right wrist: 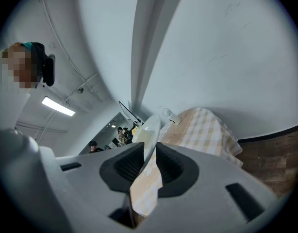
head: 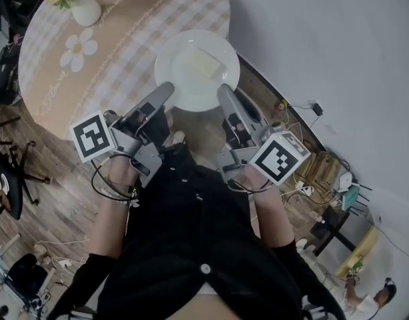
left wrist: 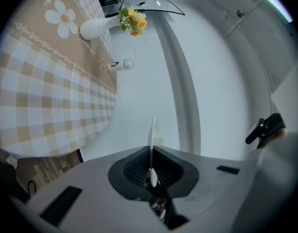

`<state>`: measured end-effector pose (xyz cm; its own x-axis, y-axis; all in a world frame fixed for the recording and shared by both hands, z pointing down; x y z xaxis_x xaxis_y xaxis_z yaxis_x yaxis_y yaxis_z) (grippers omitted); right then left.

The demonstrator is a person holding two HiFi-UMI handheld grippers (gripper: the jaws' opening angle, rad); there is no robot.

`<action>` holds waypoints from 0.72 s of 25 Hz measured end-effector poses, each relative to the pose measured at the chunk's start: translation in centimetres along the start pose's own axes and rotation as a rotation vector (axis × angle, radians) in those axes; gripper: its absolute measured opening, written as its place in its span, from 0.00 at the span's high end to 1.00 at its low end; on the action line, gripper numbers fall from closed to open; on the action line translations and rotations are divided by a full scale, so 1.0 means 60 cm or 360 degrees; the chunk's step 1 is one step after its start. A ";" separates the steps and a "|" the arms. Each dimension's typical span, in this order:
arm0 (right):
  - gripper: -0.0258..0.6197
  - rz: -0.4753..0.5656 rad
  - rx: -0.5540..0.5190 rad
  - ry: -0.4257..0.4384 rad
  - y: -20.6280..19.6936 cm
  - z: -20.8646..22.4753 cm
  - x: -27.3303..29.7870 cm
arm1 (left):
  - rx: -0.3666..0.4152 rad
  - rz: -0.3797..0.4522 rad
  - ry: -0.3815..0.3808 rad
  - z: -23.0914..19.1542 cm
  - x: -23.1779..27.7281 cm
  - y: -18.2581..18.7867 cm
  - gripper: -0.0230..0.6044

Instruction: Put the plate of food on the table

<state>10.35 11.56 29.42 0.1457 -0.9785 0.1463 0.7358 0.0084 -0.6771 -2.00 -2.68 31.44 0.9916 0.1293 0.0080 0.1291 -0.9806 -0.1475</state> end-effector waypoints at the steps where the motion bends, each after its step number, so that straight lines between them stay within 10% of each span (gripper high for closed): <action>1: 0.86 -0.0010 -0.0006 0.0006 0.001 0.000 0.007 | -0.0004 0.0014 -0.0002 -0.002 0.000 0.005 0.95; 18: 0.87 -0.0146 -0.0025 0.0100 0.044 -0.030 0.097 | -0.0034 0.0178 0.0015 0.014 -0.008 0.080 0.95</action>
<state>11.98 5.54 27.18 0.0362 -0.9859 0.1632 0.7337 -0.0847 -0.6741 -1.87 -7.33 29.89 0.9998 0.0174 0.0021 0.0175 -0.9917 -0.1272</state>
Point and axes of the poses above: the fingertips, and each gripper's own axes: x forward along the fingers, z to its right, y out of its top, the point moved 6 cm from there along -x, backward along the fingers, and after that the axes turned 1 degree about -x, right-handed, at the moved point
